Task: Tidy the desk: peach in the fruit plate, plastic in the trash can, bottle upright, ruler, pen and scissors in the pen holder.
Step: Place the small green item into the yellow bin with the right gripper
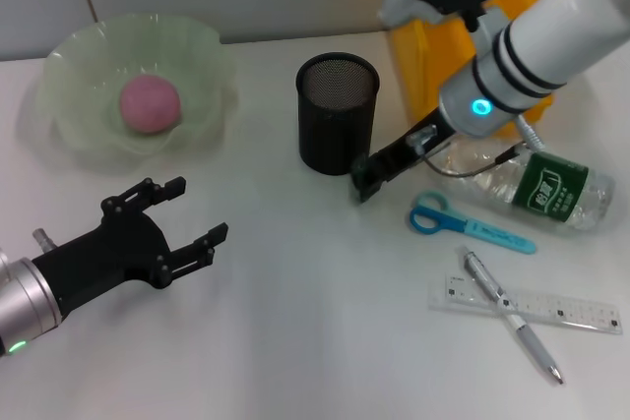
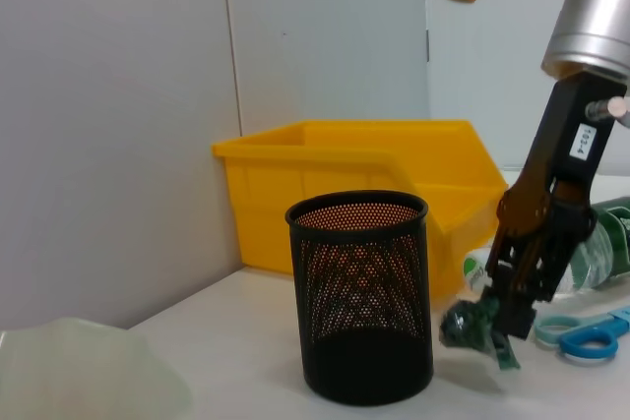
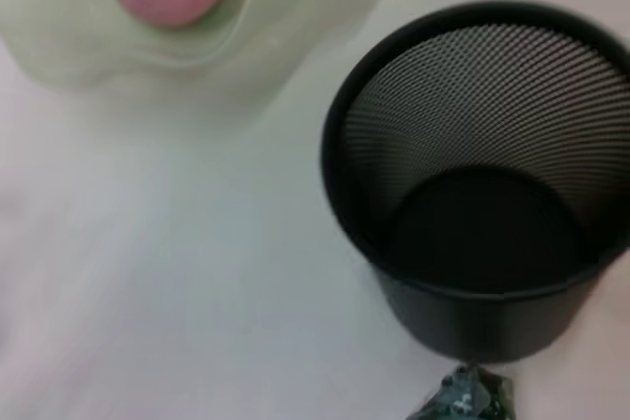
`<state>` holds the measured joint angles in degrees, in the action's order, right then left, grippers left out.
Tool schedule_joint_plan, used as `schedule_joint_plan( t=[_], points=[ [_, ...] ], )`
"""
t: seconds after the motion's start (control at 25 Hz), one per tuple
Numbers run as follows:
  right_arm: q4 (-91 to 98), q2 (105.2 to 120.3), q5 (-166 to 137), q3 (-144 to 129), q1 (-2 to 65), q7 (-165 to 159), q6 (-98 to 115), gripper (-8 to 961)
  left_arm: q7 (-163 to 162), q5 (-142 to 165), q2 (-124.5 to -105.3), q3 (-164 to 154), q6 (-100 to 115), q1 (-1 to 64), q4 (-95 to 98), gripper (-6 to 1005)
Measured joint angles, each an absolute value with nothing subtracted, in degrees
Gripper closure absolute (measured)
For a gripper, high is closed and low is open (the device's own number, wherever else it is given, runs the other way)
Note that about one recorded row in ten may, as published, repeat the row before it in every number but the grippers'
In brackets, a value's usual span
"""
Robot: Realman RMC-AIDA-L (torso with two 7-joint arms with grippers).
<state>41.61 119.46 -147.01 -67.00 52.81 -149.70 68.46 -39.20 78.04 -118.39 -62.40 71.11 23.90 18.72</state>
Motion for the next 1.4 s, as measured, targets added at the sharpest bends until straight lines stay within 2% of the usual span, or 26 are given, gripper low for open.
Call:
schedule_joint_plan(
  t=[0.52, 0.92, 1.4],
  points=[
    [46.1, 119.17, -145.4, -67.0, 49.5, -150.2, 70.7, 533, -39.2, 78.0, -118.39, -62.4, 71.1, 24.0, 18.7, 207],
    [66.5, 119.14, -145.8, -66.5, 40.9, -154.9, 80.4, 516, -39.2, 78.0, -118.32, -62.4, 71.1, 24.1, 18.7, 208],
    [81.6, 118.7, -147.3, -56.9, 36.7, -155.7, 84.1, 497, -39.7, 78.0, -118.3, -62.4, 71.5, 24.3, 19.2, 208]
  ],
)
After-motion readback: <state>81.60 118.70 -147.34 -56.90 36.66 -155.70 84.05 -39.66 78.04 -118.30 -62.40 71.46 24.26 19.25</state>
